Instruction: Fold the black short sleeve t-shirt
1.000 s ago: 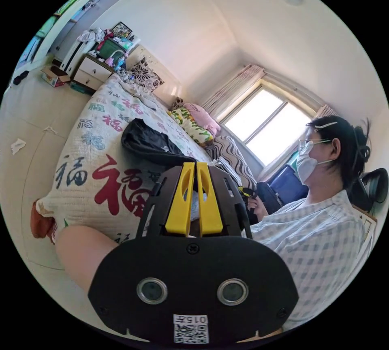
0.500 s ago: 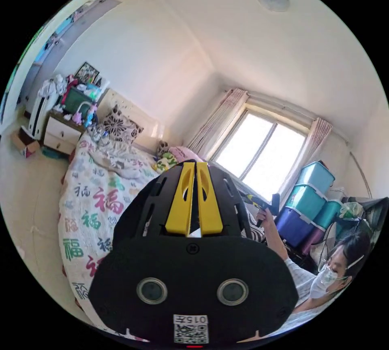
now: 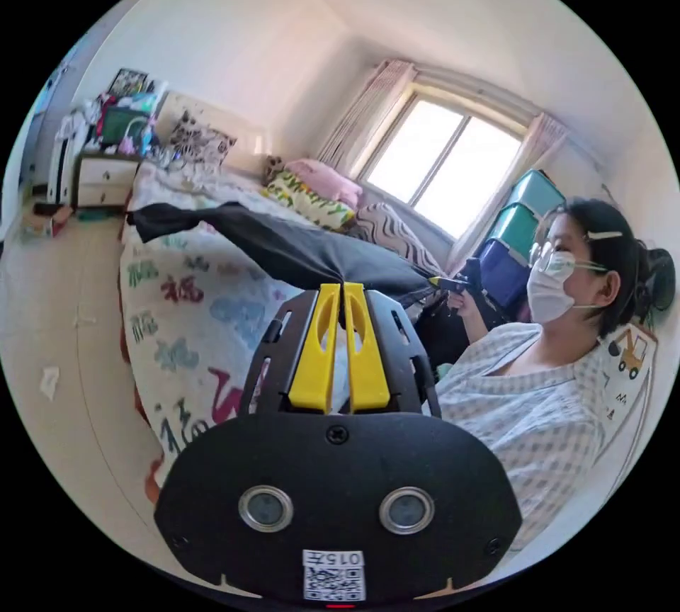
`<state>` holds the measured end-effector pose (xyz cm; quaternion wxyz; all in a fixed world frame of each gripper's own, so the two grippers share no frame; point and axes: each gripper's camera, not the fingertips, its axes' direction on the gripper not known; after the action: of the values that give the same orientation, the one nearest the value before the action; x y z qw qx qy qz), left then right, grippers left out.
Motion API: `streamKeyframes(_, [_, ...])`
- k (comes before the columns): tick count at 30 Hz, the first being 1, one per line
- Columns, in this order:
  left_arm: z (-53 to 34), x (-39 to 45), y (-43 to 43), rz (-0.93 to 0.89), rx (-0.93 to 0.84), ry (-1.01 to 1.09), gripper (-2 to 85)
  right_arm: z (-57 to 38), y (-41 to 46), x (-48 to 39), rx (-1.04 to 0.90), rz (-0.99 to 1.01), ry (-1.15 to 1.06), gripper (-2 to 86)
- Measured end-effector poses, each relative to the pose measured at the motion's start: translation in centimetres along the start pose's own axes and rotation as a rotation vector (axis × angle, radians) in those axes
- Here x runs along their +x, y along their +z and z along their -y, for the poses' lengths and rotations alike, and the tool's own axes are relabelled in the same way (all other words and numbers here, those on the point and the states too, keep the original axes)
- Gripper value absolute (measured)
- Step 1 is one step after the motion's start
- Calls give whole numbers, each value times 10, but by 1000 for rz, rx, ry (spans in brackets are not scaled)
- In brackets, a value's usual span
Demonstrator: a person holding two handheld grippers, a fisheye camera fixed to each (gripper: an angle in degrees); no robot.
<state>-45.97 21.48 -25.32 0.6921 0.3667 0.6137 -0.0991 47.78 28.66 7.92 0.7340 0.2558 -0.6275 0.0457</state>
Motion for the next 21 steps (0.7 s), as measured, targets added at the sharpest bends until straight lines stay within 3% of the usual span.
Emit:
streamKeyframes(5, [-108, -54, 82, 130, -202, -310, -7, -66, 89, 51, -208, 66, 295, -8])
streamKeyframes(8, [-137, -49, 118, 246, -319, -316, -7, -82, 124, 54, -312, 4, 315, -8])
streamKeyframes(13, [-156, -45, 150, 341, -347, -321, -5, -85, 158, 50, -405, -102, 254, -7])
streamKeyframes(18, [-168, -40, 170, 456, -413, -319, -4, -89, 168, 58, -390, -10, 284, -1])
streamKeyframes(21, [-163, -32, 164, 444, -364, -295, 7, -84, 164, 59, -389, 21, 267, 11])
